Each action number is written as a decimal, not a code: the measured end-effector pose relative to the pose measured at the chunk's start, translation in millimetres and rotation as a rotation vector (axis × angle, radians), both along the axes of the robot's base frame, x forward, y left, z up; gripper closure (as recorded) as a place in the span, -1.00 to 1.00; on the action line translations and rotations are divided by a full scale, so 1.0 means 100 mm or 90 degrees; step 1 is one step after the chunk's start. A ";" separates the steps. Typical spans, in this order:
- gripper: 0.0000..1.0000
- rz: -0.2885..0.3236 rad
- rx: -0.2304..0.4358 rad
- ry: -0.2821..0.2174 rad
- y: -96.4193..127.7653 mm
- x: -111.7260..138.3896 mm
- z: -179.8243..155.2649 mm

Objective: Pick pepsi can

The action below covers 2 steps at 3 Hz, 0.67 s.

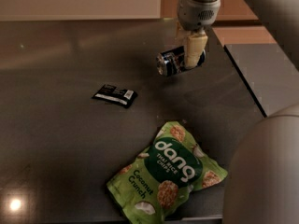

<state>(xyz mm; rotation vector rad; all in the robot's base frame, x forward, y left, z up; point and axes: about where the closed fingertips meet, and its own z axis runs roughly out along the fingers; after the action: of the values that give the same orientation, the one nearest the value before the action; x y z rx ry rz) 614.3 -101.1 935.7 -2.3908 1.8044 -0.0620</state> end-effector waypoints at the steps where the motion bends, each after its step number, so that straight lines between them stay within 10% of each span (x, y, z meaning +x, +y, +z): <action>1: 1.00 0.000 0.015 -0.015 0.08 -0.09 0.20; 2: 1.00 -0.003 0.041 -0.046 0.16 -0.28 0.57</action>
Offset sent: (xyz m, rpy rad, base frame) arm -0.0747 -0.0032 0.0604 -0.0044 0.0807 0.0016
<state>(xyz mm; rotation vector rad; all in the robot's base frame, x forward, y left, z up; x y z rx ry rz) 586.4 -85.0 992.6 -2.3095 1.7534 -0.0885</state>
